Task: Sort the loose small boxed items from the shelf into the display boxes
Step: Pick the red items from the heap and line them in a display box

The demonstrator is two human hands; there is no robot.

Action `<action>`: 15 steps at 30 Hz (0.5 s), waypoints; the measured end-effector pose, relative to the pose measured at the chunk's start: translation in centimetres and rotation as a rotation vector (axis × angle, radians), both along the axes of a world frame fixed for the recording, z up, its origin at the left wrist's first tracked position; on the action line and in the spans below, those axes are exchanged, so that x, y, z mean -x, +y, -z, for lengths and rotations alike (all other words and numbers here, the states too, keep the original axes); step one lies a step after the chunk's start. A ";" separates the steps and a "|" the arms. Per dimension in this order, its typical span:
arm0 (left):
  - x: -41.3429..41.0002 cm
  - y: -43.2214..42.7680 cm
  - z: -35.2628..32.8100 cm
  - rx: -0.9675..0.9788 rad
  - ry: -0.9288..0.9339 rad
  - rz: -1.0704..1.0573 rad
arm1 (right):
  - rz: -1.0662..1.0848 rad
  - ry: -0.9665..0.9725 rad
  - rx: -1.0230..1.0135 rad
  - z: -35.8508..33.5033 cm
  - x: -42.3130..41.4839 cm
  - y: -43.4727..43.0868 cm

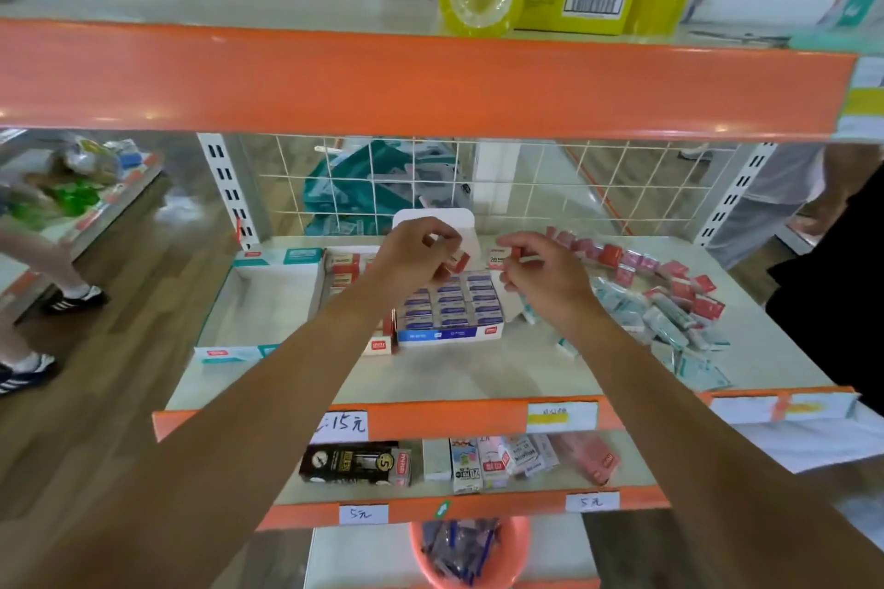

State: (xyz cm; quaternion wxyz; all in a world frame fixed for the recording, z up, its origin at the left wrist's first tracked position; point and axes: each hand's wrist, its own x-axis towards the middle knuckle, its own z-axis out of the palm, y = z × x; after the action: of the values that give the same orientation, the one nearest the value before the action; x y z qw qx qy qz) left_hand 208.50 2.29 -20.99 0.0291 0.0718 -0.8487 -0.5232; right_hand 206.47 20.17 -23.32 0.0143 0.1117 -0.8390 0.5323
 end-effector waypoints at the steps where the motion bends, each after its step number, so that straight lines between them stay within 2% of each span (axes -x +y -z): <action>1: -0.2 -0.5 -0.1 -0.029 -0.020 -0.011 | -0.012 0.001 -0.005 0.1 0.0 -0.5; 3: -0.5 -1.7 -0.1 -0.057 -0.045 -0.016 | -0.025 0.008 -0.024 0.4 0.1 -1.4; 7: -1.4 -4.1 0.0 0.108 -0.058 0.002 | -0.038 0.048 -0.128 0.7 0.0 -3.3; 15: -2.5 -7.7 0.9 0.301 -0.039 0.011 | -0.097 0.107 -0.214 0.5 -0.8 -7.4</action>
State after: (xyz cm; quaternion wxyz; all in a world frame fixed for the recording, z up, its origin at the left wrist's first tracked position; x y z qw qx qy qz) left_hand 210.96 -5.43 -21.84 0.0201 0.0721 -0.9183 -0.3889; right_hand 207.24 12.76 -23.85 0.0215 0.1811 -0.8827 0.4331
